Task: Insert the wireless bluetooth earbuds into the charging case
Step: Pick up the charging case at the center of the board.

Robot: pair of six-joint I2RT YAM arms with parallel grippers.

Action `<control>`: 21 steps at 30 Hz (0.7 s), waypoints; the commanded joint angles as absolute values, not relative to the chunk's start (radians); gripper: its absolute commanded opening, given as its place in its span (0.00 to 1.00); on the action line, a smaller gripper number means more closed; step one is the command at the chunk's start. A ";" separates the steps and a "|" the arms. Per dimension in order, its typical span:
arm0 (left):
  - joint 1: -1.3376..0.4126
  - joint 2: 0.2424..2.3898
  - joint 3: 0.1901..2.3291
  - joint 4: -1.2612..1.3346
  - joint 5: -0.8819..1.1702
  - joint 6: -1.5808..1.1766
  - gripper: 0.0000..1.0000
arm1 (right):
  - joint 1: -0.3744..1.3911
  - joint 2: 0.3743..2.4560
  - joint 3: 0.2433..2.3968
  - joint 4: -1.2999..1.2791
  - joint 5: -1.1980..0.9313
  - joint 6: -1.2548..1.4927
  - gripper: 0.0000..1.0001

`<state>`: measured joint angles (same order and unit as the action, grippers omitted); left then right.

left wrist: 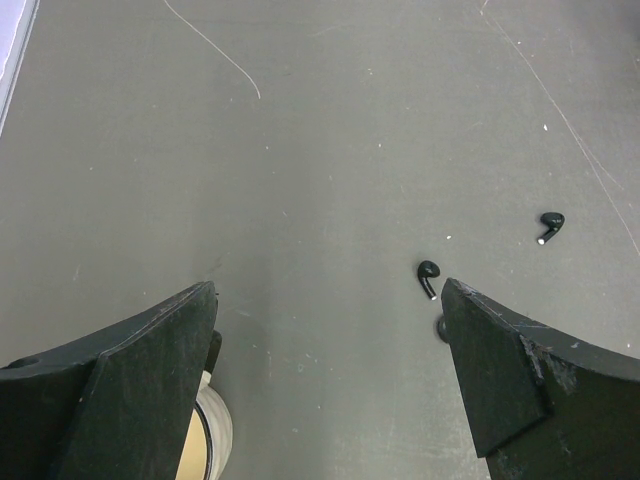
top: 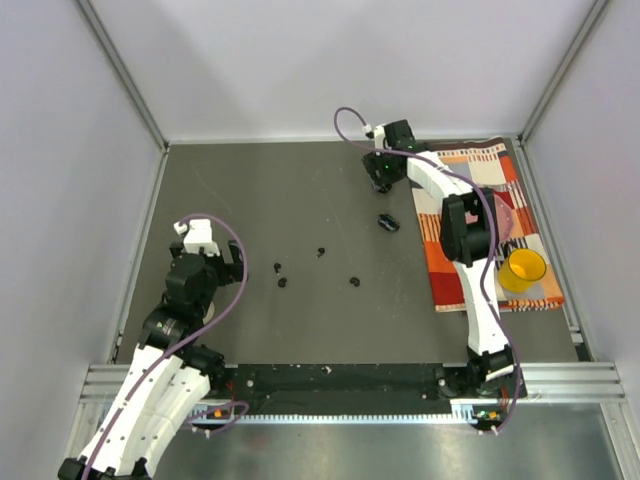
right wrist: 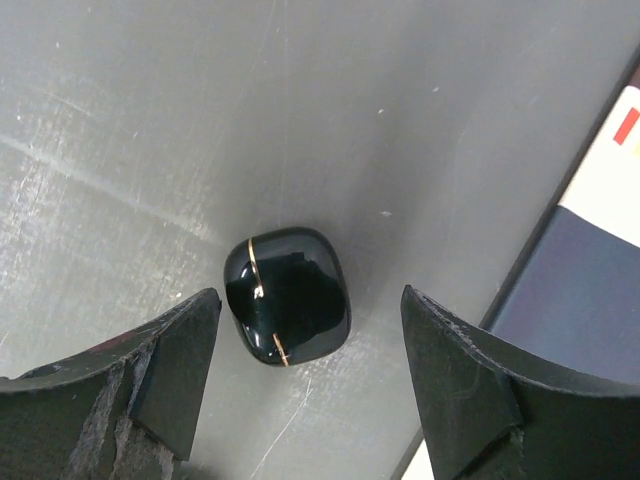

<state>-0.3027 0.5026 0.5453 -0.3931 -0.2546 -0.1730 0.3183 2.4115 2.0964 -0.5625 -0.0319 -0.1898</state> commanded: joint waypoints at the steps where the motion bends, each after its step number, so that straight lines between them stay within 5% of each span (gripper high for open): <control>1: -0.299 0.515 0.532 -0.337 -0.247 -0.164 0.99 | 0.330 2.411 2.152 -0.591 -0.064 -0.195 0.73; 5: -0.299 0.518 0.531 -0.337 -0.252 -0.166 0.99 | 0.341 2.419 2.155 -0.600 -0.048 -0.201 0.73; 14: -0.301 0.523 0.529 -0.336 -0.249 -0.166 0.99 | 0.344 2.445 2.200 -0.632 -0.048 -0.175 0.55; 21: -0.301 0.523 0.528 -0.331 -0.242 -0.166 0.99 | 0.345 2.444 2.184 -0.673 -0.037 -0.156 0.54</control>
